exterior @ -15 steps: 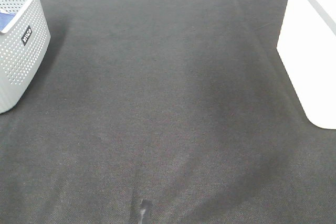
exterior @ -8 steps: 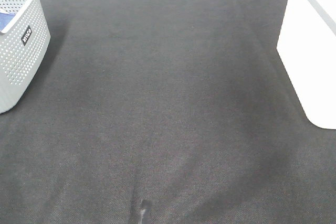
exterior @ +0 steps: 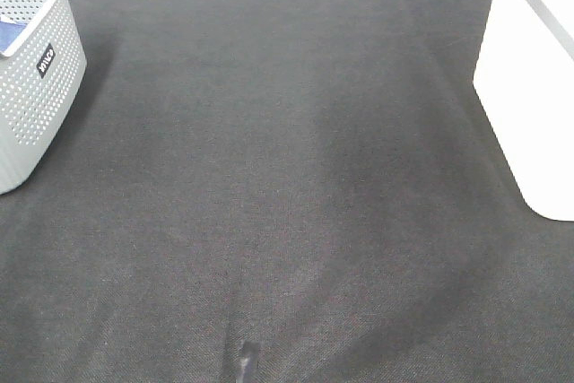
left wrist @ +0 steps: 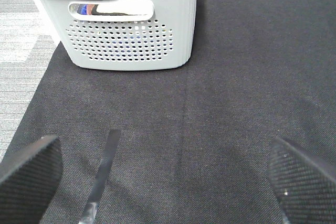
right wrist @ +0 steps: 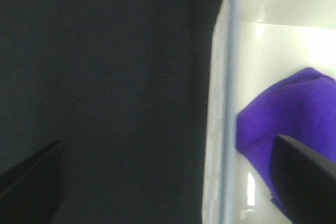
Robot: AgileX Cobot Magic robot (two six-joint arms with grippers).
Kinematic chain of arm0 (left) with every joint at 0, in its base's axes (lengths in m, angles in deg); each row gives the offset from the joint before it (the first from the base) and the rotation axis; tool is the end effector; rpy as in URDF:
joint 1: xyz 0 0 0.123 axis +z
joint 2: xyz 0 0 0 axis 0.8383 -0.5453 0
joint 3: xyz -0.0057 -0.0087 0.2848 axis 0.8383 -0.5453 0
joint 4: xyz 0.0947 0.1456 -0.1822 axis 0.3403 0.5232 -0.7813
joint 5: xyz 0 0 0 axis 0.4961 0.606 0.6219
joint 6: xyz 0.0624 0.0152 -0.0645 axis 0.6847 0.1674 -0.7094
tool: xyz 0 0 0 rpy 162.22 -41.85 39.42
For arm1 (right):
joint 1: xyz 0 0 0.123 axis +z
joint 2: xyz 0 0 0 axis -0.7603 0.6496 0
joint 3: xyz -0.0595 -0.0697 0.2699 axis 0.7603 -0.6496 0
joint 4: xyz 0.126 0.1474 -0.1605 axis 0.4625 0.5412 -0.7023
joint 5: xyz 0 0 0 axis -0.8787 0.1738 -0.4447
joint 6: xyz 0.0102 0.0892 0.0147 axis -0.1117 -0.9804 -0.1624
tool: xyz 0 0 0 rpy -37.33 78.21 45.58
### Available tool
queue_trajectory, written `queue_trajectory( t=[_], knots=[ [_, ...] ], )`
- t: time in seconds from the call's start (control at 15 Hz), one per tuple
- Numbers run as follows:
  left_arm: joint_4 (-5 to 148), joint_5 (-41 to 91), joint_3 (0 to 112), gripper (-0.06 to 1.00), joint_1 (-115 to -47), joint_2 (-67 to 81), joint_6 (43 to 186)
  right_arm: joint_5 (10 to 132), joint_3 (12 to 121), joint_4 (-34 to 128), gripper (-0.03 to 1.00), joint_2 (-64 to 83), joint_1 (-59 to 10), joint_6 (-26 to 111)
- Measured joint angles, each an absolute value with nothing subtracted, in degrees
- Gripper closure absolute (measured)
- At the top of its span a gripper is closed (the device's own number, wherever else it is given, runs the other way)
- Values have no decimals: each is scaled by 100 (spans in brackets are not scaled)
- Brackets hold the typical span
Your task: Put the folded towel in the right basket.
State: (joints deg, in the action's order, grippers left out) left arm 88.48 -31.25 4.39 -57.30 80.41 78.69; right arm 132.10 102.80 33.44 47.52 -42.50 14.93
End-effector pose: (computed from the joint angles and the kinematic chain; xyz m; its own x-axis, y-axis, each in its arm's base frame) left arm -0.0042 0.0047 0.2756 -0.4501 -0.0039 -0.8929 -0.0426 0.9989 0.0172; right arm 0.4236 0.0440 0.3629 -0.8560 -0.0549 -0.5141 -0.0353 0.9982 -0.0478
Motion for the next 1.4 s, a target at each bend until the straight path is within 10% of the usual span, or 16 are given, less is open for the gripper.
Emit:
queue_trajectory(
  t=[0.8,1.4],
  knots=[
    [8848,-3125,439,-4,-5730,8041,7869,11749,2522,3596,-1,-3499,-4095,1470],
    [8848,-3125,439,-4,-5730,8041,7869,12574,1342,3786,0,-6369,-4095,1889]
  ],
)
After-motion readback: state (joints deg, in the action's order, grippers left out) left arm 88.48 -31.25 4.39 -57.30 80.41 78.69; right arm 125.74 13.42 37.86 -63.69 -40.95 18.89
